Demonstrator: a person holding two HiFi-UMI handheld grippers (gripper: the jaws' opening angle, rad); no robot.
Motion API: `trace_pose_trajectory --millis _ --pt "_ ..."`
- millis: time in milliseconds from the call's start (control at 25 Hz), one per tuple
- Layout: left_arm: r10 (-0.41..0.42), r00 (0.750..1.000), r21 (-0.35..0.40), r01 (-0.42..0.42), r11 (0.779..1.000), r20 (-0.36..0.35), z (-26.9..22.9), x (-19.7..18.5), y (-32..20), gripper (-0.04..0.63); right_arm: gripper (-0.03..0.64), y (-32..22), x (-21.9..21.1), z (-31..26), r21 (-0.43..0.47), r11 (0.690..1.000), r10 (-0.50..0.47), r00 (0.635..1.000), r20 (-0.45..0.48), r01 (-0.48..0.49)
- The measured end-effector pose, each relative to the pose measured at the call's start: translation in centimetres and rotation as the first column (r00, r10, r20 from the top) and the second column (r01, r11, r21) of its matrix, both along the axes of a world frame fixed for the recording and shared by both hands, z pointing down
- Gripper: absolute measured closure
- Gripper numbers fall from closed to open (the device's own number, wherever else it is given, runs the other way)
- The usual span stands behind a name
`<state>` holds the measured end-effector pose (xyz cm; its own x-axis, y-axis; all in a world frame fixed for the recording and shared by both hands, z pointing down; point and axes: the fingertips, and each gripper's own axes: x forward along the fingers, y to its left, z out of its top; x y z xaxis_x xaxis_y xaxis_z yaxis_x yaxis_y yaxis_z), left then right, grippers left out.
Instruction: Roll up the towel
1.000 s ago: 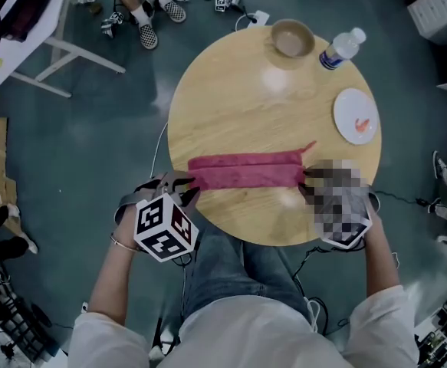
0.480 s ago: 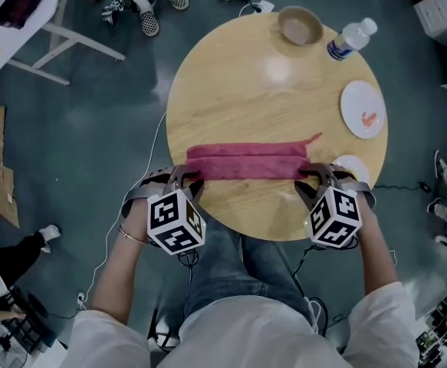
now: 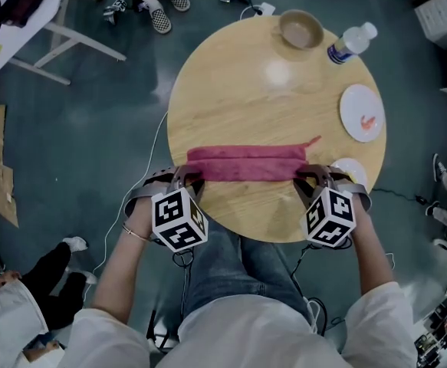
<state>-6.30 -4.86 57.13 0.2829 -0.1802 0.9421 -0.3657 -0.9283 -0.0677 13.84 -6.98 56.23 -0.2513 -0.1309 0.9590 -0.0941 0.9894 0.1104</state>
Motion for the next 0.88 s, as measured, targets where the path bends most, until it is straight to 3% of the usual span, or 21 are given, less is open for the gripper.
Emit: trace_pose_trajectory --millis 200,520,880 --pt "-0.024 0.999 -0.03 0.023 0.999 -0.029 -0.1 0.0 0.1 0.554 0.584 0.2 0.0 -0.1 -0.002 1.0 0.015 1.0 -0.004 -0.015" --pt "-0.01 0.999 -0.158 0.003 0.987 -0.044 -1.3 0.0 3.0 0.564 0.589 3.0 0.1 -1.6 -0.107 0.993 0.043 0.999 0.028 -0.04" --pt "-0.086 0.994 -0.234 0.067 0.97 -0.073 -3.2 -0.9 -0.7 0.565 0.588 -0.4 -0.6 -3.7 -0.179 0.98 0.093 0.995 0.031 -0.087"
